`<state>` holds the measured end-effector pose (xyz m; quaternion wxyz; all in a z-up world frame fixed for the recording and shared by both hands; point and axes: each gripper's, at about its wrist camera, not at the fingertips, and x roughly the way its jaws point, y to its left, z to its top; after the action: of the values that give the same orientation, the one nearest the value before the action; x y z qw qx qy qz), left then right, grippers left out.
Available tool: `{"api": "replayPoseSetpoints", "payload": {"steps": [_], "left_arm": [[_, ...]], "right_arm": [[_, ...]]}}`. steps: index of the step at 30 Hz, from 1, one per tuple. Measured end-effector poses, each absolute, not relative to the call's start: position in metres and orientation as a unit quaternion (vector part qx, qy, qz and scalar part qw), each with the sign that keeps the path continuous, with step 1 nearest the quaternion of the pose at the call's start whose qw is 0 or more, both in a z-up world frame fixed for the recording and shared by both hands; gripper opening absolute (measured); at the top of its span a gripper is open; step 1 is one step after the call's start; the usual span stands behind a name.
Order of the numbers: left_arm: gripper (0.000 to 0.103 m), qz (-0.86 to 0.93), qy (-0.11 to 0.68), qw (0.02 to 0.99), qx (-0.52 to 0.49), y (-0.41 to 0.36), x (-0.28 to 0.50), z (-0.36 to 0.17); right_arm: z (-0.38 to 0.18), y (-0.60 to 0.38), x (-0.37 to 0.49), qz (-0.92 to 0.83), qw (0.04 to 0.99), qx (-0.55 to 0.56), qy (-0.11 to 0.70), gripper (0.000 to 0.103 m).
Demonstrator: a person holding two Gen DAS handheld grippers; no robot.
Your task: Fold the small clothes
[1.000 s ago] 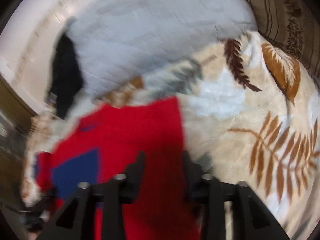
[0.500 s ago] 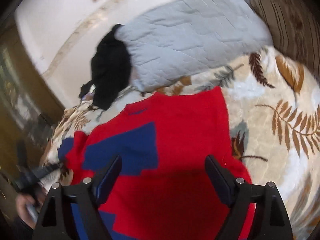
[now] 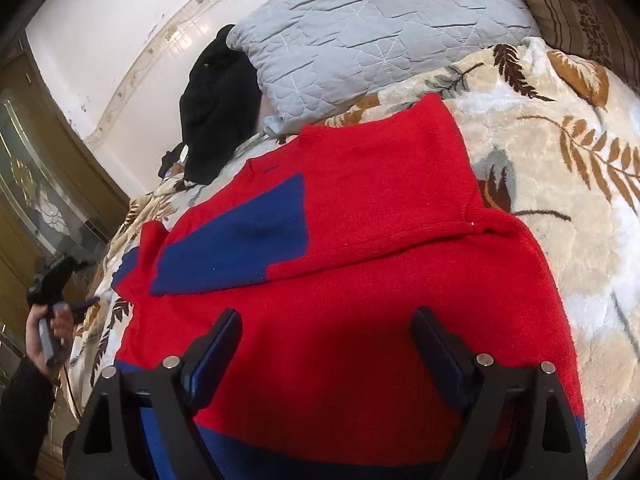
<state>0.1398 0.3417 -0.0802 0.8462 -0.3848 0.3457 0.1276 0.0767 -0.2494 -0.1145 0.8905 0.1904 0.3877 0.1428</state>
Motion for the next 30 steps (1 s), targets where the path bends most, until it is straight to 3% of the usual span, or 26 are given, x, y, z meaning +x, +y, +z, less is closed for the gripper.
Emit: {"api": "replayPoseSetpoints", "payload": {"steps": [5,6,7,8,10,15,20,23,26,28,29,30], "left_arm": [[0.077,0.167,0.378,0.814,-0.408,0.369,0.175,-0.109],[0.056,0.173,0.387,0.806,-0.412,0.373,0.176,-0.117],[0.021,0.191,0.4,0.802,-0.401,0.375,0.178,-0.122],[0.008,0.209,0.41,0.802,-0.381,0.377,0.18,-0.124],[0.007,0.202,0.414,0.802,-0.381,0.379,0.18,-0.121],[0.006,0.19,0.346,0.882,-0.259,0.325,0.175,-0.033],[0.006,0.034,0.236,0.959,-0.152,0.178,0.157,0.083],[0.006,-0.067,0.232,0.965,-0.104,0.085,0.151,0.101],[0.01,-0.155,0.277,0.947,-0.051,-0.006,0.15,0.071],[0.044,-0.176,0.345,0.922,0.013,-0.054,0.153,0.023],[0.067,-0.172,0.374,0.911,0.03,-0.063,0.155,0.001],[0.069,-0.164,0.397,0.902,0.04,-0.066,0.155,-0.02]], "right_arm": [[-0.116,-0.249,0.08,0.146,0.89,0.193,0.388,0.092],[-0.116,-0.249,0.081,0.146,0.89,0.192,0.388,0.092],[-0.116,-0.248,0.081,0.146,0.89,0.19,0.388,0.093],[-0.116,-0.247,0.081,0.146,0.89,0.189,0.388,0.093],[-0.117,-0.247,0.082,0.146,0.89,0.19,0.389,0.093],[-0.117,-0.249,0.081,0.149,0.89,0.194,0.386,0.093],[-0.117,-0.252,0.079,0.154,0.889,0.206,0.38,0.093],[-0.116,-0.254,0.078,0.158,0.888,0.214,0.376,0.093],[-0.116,-0.258,0.077,0.163,0.886,0.224,0.371,0.093],[-0.115,-0.261,0.076,0.168,0.884,0.235,0.366,0.093],[-0.114,-0.264,0.075,0.17,0.884,0.242,0.363,0.093],[-0.114,-0.267,0.073,0.17,0.883,0.249,0.359,0.093]]}}
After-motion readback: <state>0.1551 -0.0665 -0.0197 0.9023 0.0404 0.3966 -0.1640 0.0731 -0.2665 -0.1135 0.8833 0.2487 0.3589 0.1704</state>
